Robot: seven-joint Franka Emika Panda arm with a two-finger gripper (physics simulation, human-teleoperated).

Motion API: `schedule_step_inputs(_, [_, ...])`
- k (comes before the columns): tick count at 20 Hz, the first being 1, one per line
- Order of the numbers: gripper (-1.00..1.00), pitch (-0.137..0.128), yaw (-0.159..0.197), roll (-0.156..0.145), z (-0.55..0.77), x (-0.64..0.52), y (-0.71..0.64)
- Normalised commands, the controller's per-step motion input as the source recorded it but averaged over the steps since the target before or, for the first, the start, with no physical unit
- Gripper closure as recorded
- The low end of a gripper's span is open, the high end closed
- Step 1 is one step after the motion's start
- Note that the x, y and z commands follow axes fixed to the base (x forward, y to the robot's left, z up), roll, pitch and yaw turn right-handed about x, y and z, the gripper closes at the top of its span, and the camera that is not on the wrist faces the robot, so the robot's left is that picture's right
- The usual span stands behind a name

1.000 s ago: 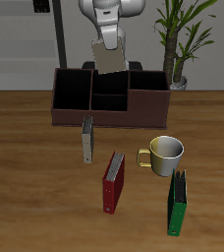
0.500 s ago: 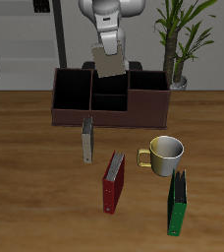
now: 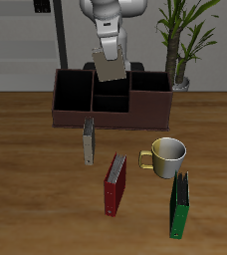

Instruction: Place the right yellow book into the back desk caddy's back compartment

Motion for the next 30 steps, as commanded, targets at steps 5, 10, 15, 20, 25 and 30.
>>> schedule_step_inputs(5, [1.0, 0.02, -0.005, 0.015, -0.15, 0.02, 0.04])
schedule_step_inputs(10, [1.0, 0.038, -0.011, 0.024, -0.18, 0.01, 0.09])
schedule_step_inputs(15, [1.0, 0.032, -0.004, 0.008, -0.15, -0.03, 0.03])
schedule_step_inputs(20, [1.0, 0.034, -0.004, 0.003, -0.12, -0.05, -0.01])
schedule_step_inputs(25, [1.0, 0.026, -0.008, 0.007, -0.13, 0.0, 0.01])
schedule_step_inputs(30, [1.0, 0.034, -0.003, -0.003, -0.2, 0.01, -0.06])
